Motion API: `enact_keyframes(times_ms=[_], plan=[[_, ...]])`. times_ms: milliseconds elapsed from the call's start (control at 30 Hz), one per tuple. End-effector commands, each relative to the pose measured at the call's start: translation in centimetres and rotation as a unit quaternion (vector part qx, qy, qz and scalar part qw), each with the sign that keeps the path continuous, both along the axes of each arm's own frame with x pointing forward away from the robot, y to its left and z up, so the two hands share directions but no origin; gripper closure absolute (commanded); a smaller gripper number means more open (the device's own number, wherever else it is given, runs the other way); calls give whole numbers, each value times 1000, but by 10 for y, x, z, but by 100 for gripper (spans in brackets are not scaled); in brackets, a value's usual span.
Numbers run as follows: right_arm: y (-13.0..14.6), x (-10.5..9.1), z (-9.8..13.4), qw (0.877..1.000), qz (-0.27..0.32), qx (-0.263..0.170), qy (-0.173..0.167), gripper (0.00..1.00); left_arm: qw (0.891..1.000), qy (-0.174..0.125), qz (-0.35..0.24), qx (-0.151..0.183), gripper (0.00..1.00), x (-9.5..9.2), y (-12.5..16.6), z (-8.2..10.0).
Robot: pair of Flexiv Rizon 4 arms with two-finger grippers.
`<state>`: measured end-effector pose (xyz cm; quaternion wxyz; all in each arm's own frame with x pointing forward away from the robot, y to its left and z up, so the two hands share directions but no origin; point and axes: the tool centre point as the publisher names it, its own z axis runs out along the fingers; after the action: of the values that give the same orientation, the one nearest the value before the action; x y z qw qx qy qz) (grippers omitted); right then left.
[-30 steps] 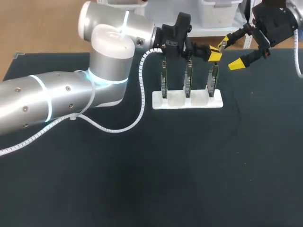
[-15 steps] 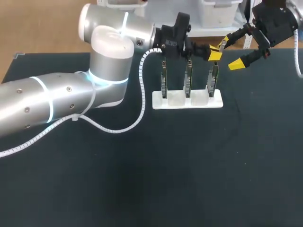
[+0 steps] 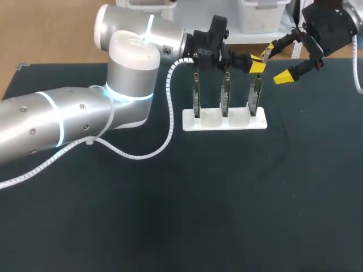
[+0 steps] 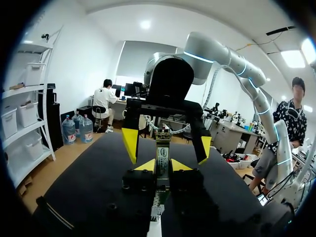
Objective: Pick up the optical module with the left hand, and insert it into the network port with the right hand.
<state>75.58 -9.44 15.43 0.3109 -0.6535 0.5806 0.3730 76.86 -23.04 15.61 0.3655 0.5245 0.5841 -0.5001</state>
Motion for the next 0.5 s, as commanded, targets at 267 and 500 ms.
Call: enact_keyframes(times_ms=[267,500], plan=[[0,-2,0,1000,-2,-1,-1,0,1000,3,1,2,100,-2,2,-2],[0,-2,0,1000,-2,-1,-1,0,1000,3,2,4,100,-3,2,-2]])
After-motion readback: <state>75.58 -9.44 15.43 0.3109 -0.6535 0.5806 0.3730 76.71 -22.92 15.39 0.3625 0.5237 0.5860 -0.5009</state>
